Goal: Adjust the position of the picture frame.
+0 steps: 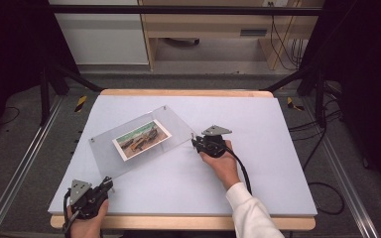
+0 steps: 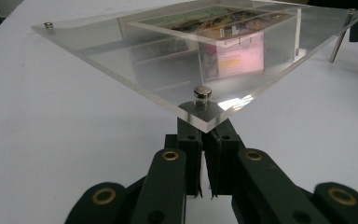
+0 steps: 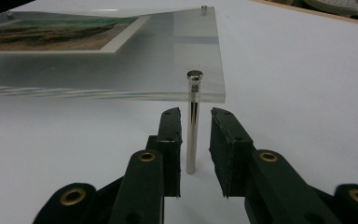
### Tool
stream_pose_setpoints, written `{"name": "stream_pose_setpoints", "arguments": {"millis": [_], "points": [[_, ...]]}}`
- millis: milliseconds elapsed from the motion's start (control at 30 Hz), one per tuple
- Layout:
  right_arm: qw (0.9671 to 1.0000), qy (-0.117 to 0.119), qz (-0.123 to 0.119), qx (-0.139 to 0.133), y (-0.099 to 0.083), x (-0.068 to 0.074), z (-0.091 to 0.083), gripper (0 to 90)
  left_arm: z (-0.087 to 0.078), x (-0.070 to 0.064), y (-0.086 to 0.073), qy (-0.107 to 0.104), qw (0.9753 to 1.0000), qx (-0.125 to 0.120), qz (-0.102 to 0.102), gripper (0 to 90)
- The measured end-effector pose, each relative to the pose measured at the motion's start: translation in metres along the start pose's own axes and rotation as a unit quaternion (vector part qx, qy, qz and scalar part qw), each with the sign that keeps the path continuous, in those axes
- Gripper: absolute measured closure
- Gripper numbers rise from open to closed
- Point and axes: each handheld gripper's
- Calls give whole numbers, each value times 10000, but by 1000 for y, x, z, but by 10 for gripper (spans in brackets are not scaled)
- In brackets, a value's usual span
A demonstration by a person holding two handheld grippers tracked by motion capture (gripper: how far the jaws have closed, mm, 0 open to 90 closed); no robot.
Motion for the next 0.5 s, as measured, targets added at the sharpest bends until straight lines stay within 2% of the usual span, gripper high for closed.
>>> {"name": "stream_pose_setpoints", "arguments": {"millis": [167,500], "points": [[9999,25,99,-61,0,-2,9,753,0,0,0,0,10000,5,0,844],[9998,52,122,-114,3,-3,20,789,0,0,1,-19,10000,-5,-31,845]]}}
Point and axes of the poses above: each handheld gripper's, and its own axes: z roughly forward along the jaws, y roughly out of its top, x roughly to its left, and after that the axes turned 3 degrees about y, right-handed
